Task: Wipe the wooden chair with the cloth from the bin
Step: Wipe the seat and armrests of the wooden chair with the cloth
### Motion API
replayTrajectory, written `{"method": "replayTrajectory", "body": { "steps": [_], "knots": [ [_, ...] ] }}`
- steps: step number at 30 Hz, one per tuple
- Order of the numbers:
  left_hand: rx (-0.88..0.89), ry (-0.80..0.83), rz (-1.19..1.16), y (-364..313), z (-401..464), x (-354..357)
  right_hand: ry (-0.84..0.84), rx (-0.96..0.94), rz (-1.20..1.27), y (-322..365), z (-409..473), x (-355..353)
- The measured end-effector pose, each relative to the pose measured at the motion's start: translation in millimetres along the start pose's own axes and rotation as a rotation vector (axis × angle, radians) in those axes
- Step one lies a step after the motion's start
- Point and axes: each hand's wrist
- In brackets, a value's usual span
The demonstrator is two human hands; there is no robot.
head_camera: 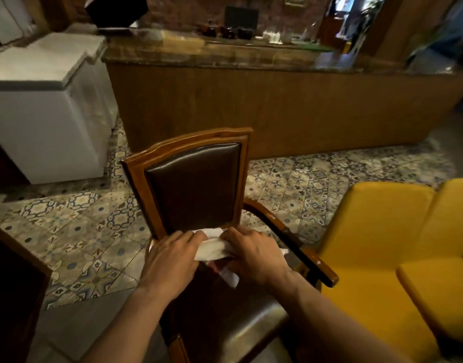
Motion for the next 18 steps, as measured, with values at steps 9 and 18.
{"method": "replayTrajectory", "body": {
  "steps": [9,18],
  "knots": [
    [0.138,-0.002,0.032,-72,14,-9,-0.047,0.142,-0.123,-26,-58,-42],
    [0.265,0.046,0.017,-129,57,39,-0.077,0.176,-0.064,-89,-74,-35]
  ]
}}
Point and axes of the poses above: each hand's wrist, its own z-axis towards the middle knuckle, its own x-axis out of the palm, y = z × x, and after that the axes turned 2 degrees about -x, right-handed
